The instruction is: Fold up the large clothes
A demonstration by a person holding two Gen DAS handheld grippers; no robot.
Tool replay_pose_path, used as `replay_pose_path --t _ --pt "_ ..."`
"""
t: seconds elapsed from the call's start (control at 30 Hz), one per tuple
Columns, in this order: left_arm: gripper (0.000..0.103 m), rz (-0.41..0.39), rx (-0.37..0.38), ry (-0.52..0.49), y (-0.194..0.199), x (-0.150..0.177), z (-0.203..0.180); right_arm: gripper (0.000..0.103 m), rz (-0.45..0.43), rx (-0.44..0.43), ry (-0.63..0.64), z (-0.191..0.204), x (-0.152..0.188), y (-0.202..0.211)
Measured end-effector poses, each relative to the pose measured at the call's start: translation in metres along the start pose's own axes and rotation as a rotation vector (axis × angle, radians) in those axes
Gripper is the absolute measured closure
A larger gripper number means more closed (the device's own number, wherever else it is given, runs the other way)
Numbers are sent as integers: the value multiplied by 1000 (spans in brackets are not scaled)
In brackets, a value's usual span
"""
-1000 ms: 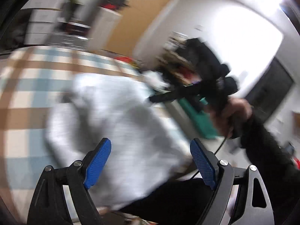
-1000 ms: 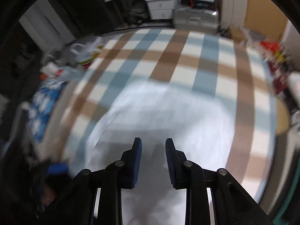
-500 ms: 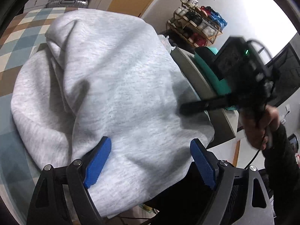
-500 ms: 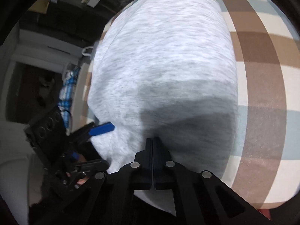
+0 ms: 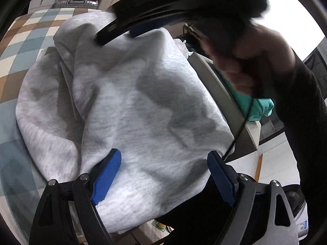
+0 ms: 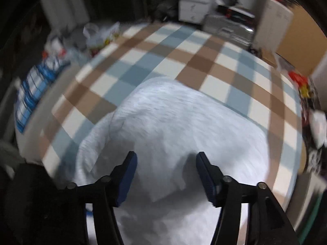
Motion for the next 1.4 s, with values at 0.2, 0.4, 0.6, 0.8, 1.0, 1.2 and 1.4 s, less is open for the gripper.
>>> replay_pose_path --t 0.2,0.4,0.6,0.8,1.0,1.2,1.4 --pt "20 2 -22 -7 6 3 -1 73 57 56 74 7 -3 -29" --pt "20 7 -30 3 8 3 -3 103 40 78 63 19 -17 -38" --pt "20 8 -20 18 12 3 3 103 -17 46 -13 13 -42 -44" --pt "20 5 -34 -8 13 5 1 103 -135 14 -125 -6 -65 -24" --pt "20 5 -25 8 16 4 1 88 -182 79 -191 -44 -32 33" --pt "20 -3 -46 15 15 4 3 76 -67 87 -191 -60 35 55" --pt "20 -41 -112 -103 19 2 -9 74 27 143 -139 -47 54 -3"
Point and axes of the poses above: each gripper's, at about its wrist camera, not at the fingertips, and y roughly against the way its jaws point, z to its left, x to its underside, the point moved 3 cm from there along -y, roughly the way its jaws point, and after that the axes turned 5 degrees about -x, right-handed, at the moved point
